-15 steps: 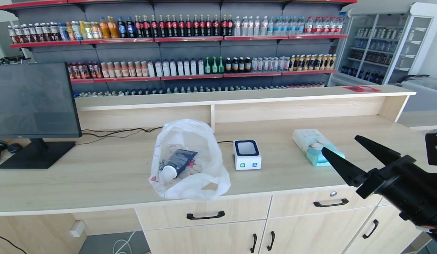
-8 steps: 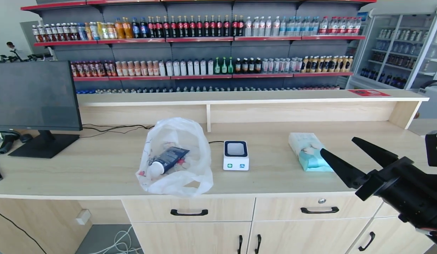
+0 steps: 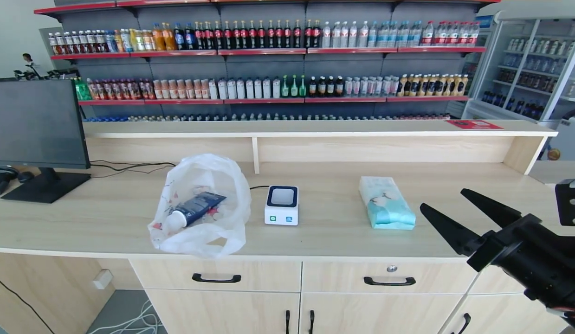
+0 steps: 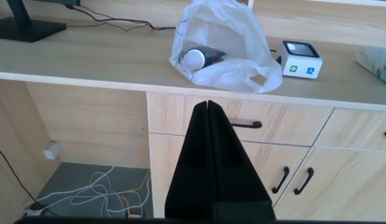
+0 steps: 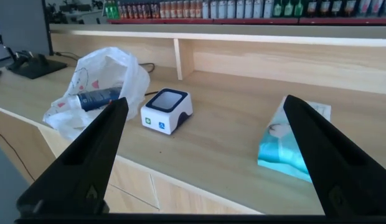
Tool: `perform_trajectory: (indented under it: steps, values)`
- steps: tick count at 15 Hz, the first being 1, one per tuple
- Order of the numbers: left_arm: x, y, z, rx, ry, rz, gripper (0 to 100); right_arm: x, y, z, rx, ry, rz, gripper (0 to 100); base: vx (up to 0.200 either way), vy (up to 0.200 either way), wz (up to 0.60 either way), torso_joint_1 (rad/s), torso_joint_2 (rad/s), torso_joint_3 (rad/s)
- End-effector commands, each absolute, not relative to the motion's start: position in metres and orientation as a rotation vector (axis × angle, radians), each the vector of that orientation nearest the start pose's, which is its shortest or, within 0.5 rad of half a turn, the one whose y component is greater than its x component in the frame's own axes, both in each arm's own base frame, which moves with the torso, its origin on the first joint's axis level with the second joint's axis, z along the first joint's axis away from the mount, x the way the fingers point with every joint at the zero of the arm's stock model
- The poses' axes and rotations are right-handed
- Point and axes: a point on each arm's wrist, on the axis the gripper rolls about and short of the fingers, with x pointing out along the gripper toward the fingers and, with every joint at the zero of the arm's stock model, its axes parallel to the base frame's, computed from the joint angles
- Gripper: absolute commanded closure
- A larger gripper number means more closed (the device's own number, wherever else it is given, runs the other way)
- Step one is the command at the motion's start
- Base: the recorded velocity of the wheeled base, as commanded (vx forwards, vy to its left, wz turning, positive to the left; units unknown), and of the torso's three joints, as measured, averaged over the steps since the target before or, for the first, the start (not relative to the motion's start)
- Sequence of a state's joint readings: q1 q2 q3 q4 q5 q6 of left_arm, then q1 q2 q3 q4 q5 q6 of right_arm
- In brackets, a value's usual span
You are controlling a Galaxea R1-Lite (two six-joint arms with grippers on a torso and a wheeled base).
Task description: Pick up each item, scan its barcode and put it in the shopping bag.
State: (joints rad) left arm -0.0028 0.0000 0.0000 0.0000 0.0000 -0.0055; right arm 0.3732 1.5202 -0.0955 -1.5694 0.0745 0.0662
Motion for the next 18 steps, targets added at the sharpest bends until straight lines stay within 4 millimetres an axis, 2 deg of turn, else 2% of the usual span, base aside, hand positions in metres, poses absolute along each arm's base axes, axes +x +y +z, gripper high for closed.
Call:
perform_trajectory:
  steps: [1, 4, 9, 12, 16, 18]
  values:
    - [-0.023, 0.0, 0.075, -0.006, 0.0, -0.003, 100, 0.17, 0.073, 0.15, 0.085, -0.119, 0.476, 0, 0.0, -0.2, 0.0, 0.007, 0.01, -0.002]
    - [-0.023, 0.0, 0.075, -0.006, 0.0, -0.003, 100, 0.176, 0.074, 0.156, 0.09, -0.149, 0.466, 0, 0.0, -0.2, 0.0, 0.001, 0.0, 0.001]
    - [-0.023, 0.0, 0.075, -0.006, 0.0, -0.003, 100, 0.172, 0.072, 0.156, 0.075, -0.151, 0.457, 0, 0.0, -0.2, 0.0, 0.004, 0.0, 0.004]
    - [-0.023, 0.0, 0.075, -0.006, 0.0, -0.003, 100, 0.18, 0.076, 0.158, 0.059, -0.161, 0.448, 0, 0.0, 0.0, 0.0, 0.0, 0.0, 0.0]
    - [-0.023, 0.0, 0.075, -0.006, 0.0, -0.003, 100, 0.244, 0.103, 0.18, 0.05, -0.285, 0.359, 0, 0.0, 0.0, 0.0, 0.0, 0.0, 0.0]
    - [-0.023, 0.0, 0.075, -0.006, 0.0, -0.003, 100, 0.267, 0.12, 0.182, 0.045, -0.318, 0.375, 0, 0.0, 0.0, 0.0, 0.0, 0.0, 0.0]
